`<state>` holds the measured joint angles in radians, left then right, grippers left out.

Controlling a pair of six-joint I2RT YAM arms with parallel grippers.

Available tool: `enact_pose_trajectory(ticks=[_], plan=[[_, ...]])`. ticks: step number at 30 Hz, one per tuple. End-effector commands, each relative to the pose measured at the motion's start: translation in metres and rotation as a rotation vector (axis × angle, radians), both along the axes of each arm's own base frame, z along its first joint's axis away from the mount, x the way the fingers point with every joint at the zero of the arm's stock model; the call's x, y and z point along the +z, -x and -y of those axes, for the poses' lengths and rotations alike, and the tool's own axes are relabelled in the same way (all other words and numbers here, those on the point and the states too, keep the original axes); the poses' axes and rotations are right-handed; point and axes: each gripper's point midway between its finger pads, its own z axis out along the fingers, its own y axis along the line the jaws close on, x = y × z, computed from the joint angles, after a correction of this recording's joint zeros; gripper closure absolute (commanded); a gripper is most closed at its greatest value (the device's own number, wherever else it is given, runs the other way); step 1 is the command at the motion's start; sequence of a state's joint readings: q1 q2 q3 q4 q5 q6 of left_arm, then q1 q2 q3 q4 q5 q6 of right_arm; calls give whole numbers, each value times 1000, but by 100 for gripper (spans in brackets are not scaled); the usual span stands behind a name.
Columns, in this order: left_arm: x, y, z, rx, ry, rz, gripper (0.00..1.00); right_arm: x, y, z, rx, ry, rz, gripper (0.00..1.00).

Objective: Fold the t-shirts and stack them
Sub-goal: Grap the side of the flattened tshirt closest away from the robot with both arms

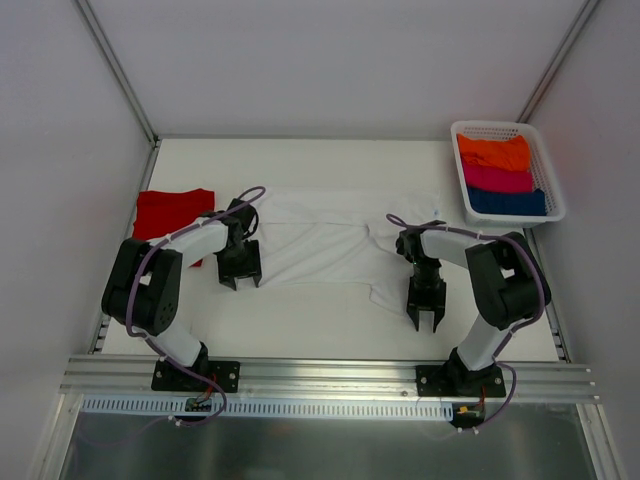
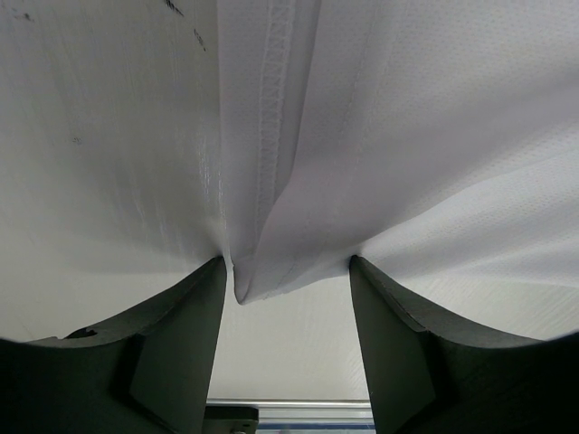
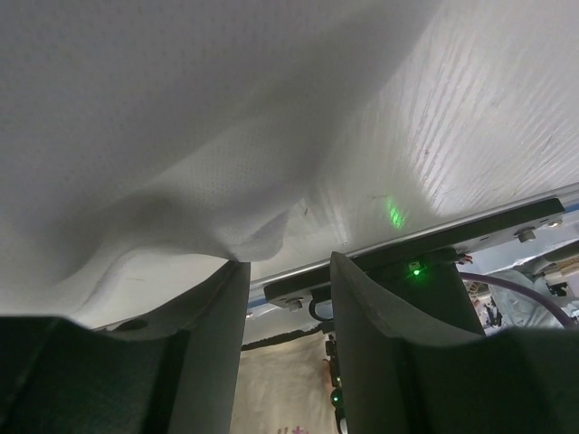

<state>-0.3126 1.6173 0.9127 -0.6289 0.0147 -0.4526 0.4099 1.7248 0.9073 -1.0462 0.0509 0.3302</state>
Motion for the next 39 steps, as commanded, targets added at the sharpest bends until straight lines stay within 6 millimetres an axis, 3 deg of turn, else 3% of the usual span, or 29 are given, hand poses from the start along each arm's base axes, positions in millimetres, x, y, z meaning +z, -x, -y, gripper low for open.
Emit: enact_pose_trajectory(ticks=[1, 6, 15, 33, 39], plan=[[0, -16, 23, -24, 104, 27, 44, 4, 2, 4, 0, 37, 18, 56], [2, -19, 22, -35, 94, 37, 44, 10, -11, 2, 14, 60, 74, 56], [7, -20, 21, -42, 91, 45, 44, 35, -46, -24, 5, -49, 201, 56], [9, -13, 22, -36, 108, 41, 43, -9, -45, -37, -44, -134, 244, 55], [19, -20, 22, -26, 108, 85, 44, -10, -42, -43, -92, -173, 298, 57]])
